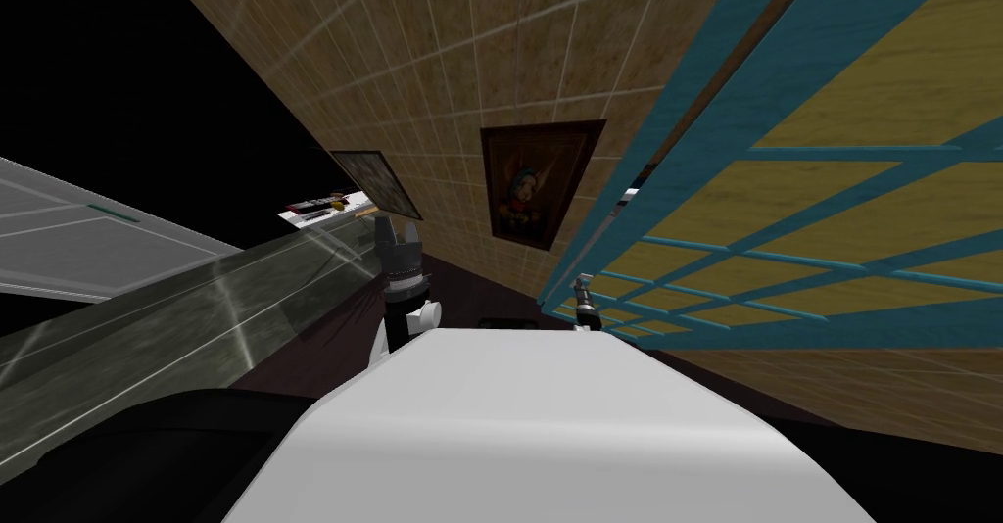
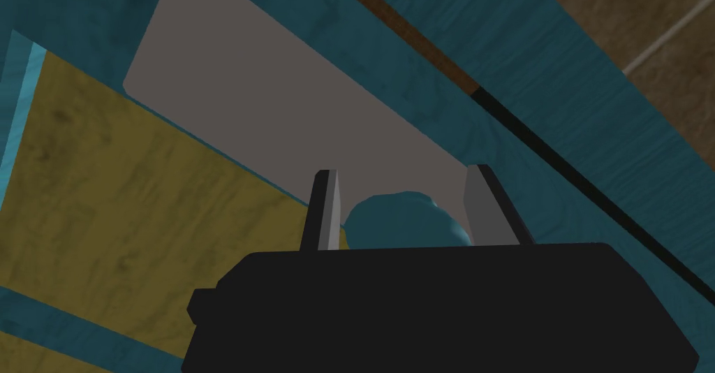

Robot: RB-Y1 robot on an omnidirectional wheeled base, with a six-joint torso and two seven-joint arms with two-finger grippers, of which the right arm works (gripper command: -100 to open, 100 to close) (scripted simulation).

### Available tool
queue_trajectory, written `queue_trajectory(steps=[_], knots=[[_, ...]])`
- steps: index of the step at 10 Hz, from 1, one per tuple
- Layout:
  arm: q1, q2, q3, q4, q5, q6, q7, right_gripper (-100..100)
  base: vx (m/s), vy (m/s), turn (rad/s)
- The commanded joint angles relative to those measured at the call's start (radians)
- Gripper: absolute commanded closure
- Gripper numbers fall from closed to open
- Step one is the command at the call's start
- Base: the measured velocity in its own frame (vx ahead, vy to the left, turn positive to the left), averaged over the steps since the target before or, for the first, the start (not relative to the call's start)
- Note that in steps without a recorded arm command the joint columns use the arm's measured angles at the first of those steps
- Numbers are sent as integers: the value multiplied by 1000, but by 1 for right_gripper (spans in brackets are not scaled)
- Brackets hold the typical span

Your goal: Pull the door open

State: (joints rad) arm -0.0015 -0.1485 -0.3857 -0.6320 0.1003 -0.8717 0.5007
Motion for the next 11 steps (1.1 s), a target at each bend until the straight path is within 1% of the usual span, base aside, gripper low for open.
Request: queue_trajectory(steps=[1, 2, 3, 4, 5, 6, 7, 8, 9, 10, 11], knots=[[3, -19, -4, -10, -29, 1, -50, 100, -57, -23, 83], [3, -19, -4, -10, -29, 1, -66, 100, -41, -12, 58], [3, -22, 4, -8, -43, 1, -97, 100, -34, -3, 40], [3, -22, 4, -8, -43, 1, -108, 100, -24, 5, 26], [2, -24, 11, -7, -57, 0, -140, 100, -33, -2, 49], [2, -24, 11, -7, -57, 0, -149, 100, -23, -9, 22], [2, -27, 18, -6, -72, 0, -184, 100, -34, 0, 57], [2, -27, 18, -6, -72, 0, -191, 100, -29, -8, 41], [2, -30, 26, -5, -87, 0, -227, 100, -33, -9, 58], [2, -30, 26, -5, -87, 0, -232, 100, -24, -11, 30], [1, -33, 34, -3, -102, 0, -271, 100, -26, -4, 61]])
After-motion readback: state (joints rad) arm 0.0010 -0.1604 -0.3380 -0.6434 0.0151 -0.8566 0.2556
